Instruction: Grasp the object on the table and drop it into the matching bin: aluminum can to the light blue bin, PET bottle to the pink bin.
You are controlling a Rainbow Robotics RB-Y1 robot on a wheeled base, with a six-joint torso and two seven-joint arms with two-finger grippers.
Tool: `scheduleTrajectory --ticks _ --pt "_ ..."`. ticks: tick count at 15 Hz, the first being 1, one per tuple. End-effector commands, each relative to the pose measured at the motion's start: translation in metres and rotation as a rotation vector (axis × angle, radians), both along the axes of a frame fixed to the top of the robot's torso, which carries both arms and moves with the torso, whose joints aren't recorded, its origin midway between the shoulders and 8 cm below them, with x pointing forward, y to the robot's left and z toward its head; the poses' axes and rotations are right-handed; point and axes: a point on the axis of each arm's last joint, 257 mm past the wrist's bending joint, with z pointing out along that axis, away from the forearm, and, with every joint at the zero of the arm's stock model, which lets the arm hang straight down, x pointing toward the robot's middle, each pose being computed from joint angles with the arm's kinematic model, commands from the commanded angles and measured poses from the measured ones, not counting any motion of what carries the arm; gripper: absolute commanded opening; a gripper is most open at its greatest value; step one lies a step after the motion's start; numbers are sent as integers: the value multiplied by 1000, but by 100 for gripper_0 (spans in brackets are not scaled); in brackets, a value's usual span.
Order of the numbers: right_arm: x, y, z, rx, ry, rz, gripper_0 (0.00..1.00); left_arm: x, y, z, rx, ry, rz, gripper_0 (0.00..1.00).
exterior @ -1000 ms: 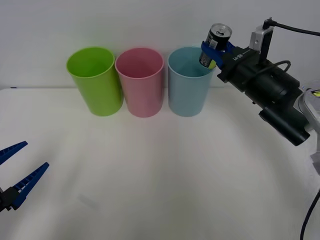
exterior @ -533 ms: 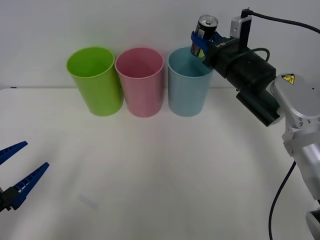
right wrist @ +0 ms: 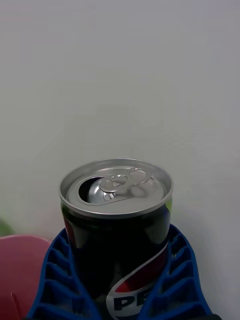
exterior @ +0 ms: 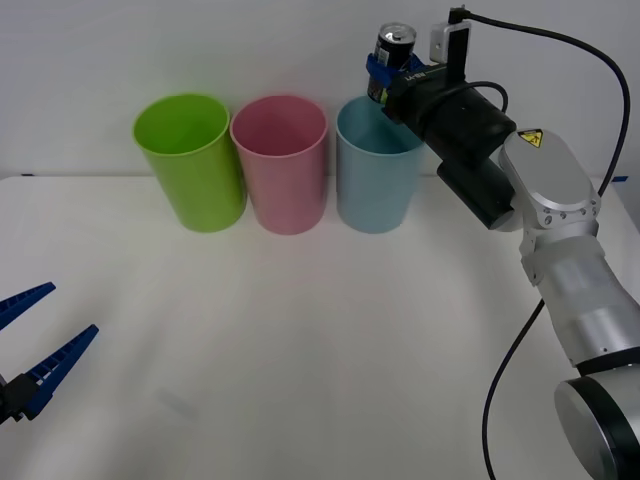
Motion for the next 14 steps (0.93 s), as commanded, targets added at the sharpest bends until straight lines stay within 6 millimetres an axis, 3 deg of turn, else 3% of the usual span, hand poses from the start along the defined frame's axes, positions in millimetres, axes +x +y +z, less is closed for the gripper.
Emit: scheduleTrajectory --ticks 1,4,6,14 --pt "2 -1 -1 -3 0 -12 0 0 0 0 0 0 0 100" --pt "2 -1 -1 -6 -1 -13 3 0 0 0 0 0 0 100" --pt "1 -1 -1 -13 -5 -13 100 0 0 0 0 0 0 100" --pt "-7 -9 -9 -31 -10 2 100 0 0 0 0 0 0 100"
